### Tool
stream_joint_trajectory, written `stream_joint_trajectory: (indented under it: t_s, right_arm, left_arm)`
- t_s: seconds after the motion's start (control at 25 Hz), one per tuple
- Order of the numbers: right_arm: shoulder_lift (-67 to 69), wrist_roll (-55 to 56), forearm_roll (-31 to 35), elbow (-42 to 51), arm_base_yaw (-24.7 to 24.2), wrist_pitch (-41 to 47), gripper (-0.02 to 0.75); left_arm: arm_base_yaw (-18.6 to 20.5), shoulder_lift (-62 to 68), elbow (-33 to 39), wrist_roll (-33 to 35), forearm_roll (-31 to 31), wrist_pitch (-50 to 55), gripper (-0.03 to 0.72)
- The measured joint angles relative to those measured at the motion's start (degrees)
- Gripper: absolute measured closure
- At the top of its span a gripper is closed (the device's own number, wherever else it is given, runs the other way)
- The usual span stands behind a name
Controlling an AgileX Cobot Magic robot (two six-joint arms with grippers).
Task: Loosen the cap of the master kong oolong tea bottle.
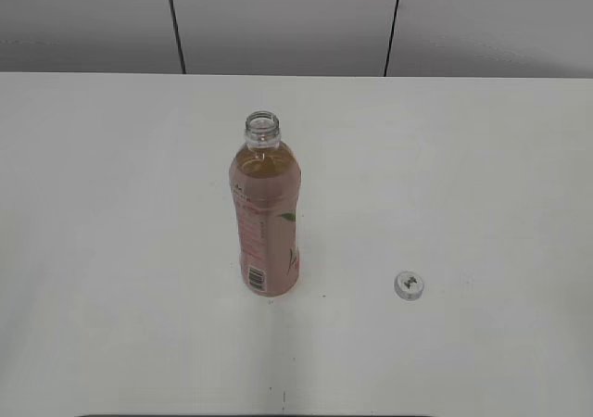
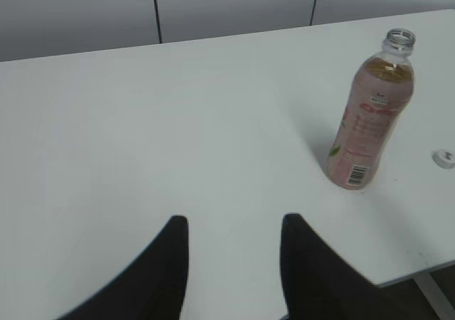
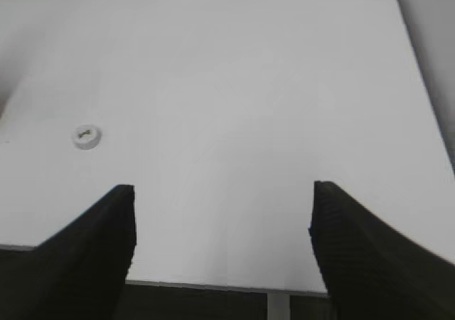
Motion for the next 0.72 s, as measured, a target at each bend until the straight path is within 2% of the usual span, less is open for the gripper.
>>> stream_joint_trajectory:
  t_s: [0.08,0.2,0.28,0.72]
  right_arm:
    - [0.0,0.0,0.0,0.0,-5.29,0.0,0.16]
    - [0.0,0.0,-0.06,0.0,-9.3,0.0,0.16]
    - [0.0,0.0,-0.06,0.0,-9.55,0.0,0.16]
    - [0.0,0.0,-0.06,0.0,-9.55,0.0,0.16]
  left_arm:
    - [2.63,0.0,0.0,0.0,0.0,0.0,0.433]
    - [6.97,0.0,0.0,0.0,0.0,0.0,0.436]
    - [7.98,0.0,0.0,0.0,0.0,0.0,0.437]
    - [7.99,0.0,0.0,0.0,0.0,0.0,0.445]
